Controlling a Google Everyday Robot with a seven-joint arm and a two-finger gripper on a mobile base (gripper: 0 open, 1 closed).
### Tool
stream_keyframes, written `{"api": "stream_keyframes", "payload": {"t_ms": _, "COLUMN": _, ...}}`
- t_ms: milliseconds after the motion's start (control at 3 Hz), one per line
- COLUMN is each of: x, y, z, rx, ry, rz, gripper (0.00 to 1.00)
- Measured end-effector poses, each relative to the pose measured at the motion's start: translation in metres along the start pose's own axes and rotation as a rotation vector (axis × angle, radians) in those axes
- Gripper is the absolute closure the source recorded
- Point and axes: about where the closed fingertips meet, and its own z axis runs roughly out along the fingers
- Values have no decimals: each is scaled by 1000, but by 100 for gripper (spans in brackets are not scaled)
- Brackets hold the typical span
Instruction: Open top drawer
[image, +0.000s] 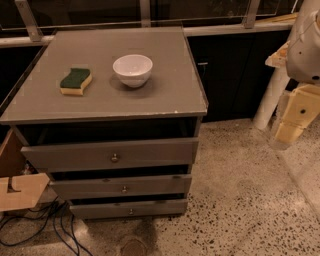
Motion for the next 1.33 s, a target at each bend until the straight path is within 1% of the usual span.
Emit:
{"api": "stream_keyframes", "payload": {"t_ms": 333, "x": 0, "y": 0, "z": 0, "rx": 0, "ry": 0, "rz": 0, "gripper": 0}}
{"api": "stream_keyframes", "payload": {"t_ms": 667, "x": -18, "y": 16, "z": 16, "rx": -53, "ry": -30, "rz": 13, "gripper": 0}}
{"api": "stream_keyframes", "payload": {"t_ms": 1000, "x": -72, "y": 42, "z": 42, "rx": -116, "ry": -70, "rz": -45, "gripper": 0}}
{"api": "stream_keyframes", "payload": {"t_ms": 1333, "x": -114, "y": 59, "z": 61, "rx": -149, "ry": -84, "rz": -95, "gripper": 0}}
